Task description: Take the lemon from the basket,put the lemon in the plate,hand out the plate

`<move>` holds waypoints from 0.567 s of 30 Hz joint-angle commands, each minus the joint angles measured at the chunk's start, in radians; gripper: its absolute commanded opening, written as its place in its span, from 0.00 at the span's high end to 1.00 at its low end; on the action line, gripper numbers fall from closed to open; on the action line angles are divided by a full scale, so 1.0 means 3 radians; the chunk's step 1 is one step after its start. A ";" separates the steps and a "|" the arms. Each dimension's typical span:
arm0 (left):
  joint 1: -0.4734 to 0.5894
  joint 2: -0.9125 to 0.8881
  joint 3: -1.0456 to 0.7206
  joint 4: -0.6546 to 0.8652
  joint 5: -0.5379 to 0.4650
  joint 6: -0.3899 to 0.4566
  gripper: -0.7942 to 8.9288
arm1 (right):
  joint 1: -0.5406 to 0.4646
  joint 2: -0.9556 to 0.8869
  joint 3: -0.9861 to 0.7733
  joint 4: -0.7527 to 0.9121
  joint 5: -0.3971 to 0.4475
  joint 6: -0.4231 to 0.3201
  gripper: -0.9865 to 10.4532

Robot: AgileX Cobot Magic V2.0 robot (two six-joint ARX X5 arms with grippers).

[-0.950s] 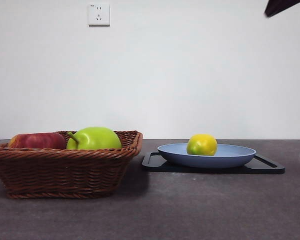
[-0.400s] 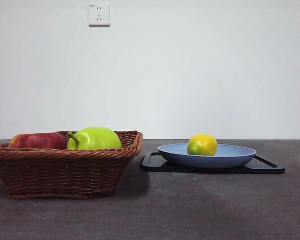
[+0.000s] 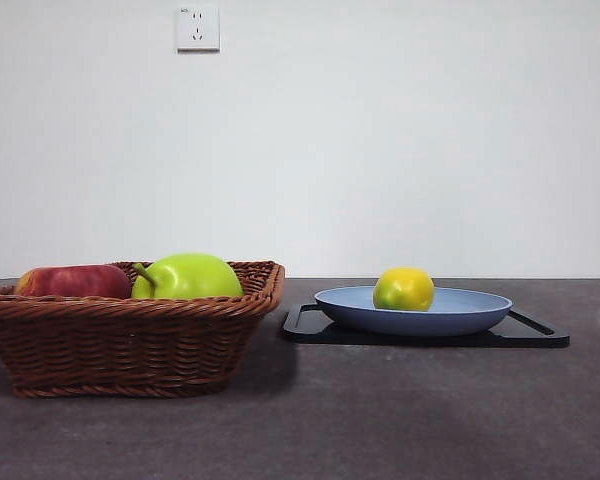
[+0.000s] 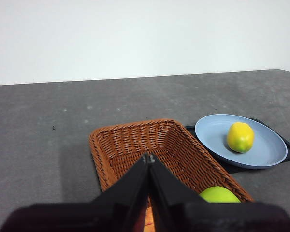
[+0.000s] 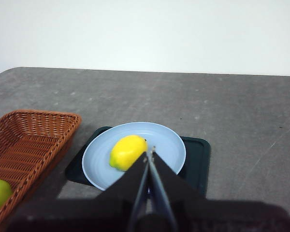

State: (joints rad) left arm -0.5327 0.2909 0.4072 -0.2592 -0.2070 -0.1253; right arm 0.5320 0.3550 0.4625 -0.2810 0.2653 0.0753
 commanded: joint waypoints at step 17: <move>0.0464 -0.0717 0.0004 -0.0390 -0.0011 0.0432 0.91 | 0.0022 0.0000 0.0015 0.0038 0.0013 0.0045 0.91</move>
State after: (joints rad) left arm -0.4068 0.0822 0.4061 -0.3809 -0.2077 -0.0326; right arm 0.5320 0.3550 0.4625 -0.2806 0.2653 0.0792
